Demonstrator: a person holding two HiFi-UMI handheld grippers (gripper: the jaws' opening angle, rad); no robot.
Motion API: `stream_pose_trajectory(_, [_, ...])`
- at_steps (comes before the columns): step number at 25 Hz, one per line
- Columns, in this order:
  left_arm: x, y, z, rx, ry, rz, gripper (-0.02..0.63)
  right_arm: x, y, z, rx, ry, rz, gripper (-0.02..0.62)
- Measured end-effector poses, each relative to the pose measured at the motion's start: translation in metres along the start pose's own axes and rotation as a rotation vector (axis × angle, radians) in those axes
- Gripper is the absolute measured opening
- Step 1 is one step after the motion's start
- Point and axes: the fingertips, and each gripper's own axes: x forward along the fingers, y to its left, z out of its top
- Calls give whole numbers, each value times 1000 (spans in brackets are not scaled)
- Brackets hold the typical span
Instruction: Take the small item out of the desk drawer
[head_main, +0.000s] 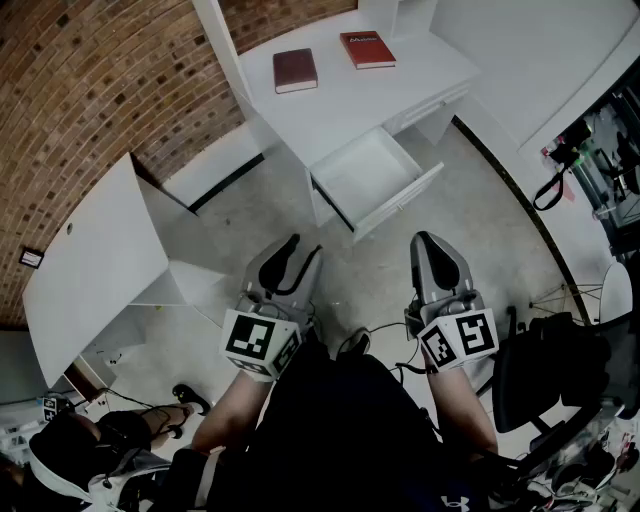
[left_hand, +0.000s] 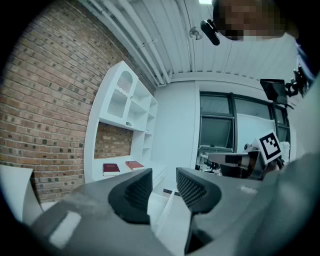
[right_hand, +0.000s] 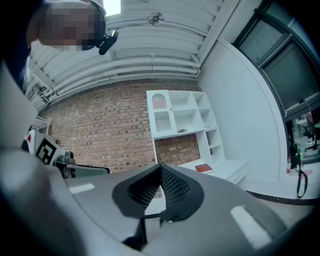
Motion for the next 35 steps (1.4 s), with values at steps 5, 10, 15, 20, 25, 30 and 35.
stream_pose_trajectory(5, [-1,30,1,-11,1,10,158,17,15,-3,-5,10,8,2])
stream_pose_trajectory(10, [1,39,-1,-18,2,-16,158,25,21,-2,-14,9,-9,2])
stream_pose_trajectory(15, [-1,64,1,-44,26,-17,158,42,30,5,13,-33,-36,3])
stream_pose_trajectory(20, [2,94,-2,-42,-5,-56,158,58,44,3,-4,-24,-75,3])
stream_pose_trajectory(25, [6,105,-19,-38,36,-97,158,63,52,-11,9,-7,-102,3])
stream_pose_trajectory(30, [27,104,-29,-36,73,-122,158,69,39,-19,27,3,-119,3])
stream_pose_trajectory(35, [57,108,-31,-22,100,-111,158,87,9,-26,73,5,-118,3])
